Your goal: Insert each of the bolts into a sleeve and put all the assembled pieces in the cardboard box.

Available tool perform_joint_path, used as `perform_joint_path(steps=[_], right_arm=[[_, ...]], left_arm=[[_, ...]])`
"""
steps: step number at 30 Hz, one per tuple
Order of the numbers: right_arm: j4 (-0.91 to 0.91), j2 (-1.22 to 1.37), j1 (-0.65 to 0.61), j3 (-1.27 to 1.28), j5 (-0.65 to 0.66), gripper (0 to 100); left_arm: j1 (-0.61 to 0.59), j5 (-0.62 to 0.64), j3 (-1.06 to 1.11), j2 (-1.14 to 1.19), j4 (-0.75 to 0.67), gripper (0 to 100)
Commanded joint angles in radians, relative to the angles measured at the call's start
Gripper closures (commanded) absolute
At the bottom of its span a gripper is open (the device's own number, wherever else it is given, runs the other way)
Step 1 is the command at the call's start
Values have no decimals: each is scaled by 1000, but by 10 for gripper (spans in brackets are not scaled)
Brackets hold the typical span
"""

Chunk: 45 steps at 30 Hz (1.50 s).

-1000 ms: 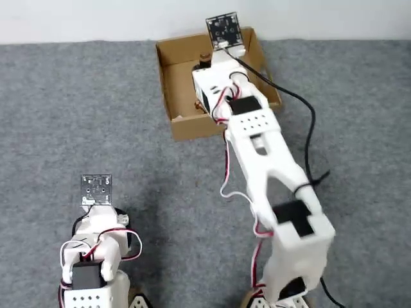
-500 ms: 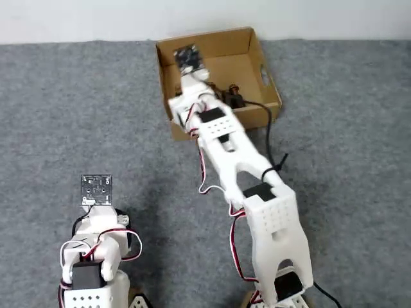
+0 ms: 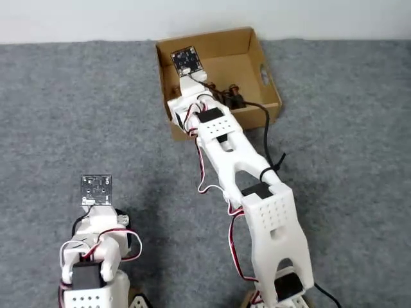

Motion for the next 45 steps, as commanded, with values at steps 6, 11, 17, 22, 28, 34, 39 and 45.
perform_joint_path(steps=[6, 11, 17, 22, 28, 34, 39, 45], right_arm=[[173, -199, 8, -28, 0, 991], [314, -326, 25, -26, 0, 991], [461, -464, 59, -26, -2, 991], [584, -587, 102, -26, -55, 991], [748, -756, 156, -25, -132, 991], [868, -871, 239, -25, -149, 990], [998, -970, 314, -25, -219, 990], [1191, -1082, 384, -25, -244, 990]], left_arm=[[-8, -2, -2, -9, 5, 994], [-8, -2, -2, -9, 5, 994], [-8, -2, -2, -9, 5, 994], [-8, -2, -2, -9, 5, 994], [-8, -2, -2, -9, 5, 994], [-8, -2, -2, -9, 5, 994], [-8, -2, -2, -9, 5, 994], [-8, -2, -2, -9, 5, 994]])
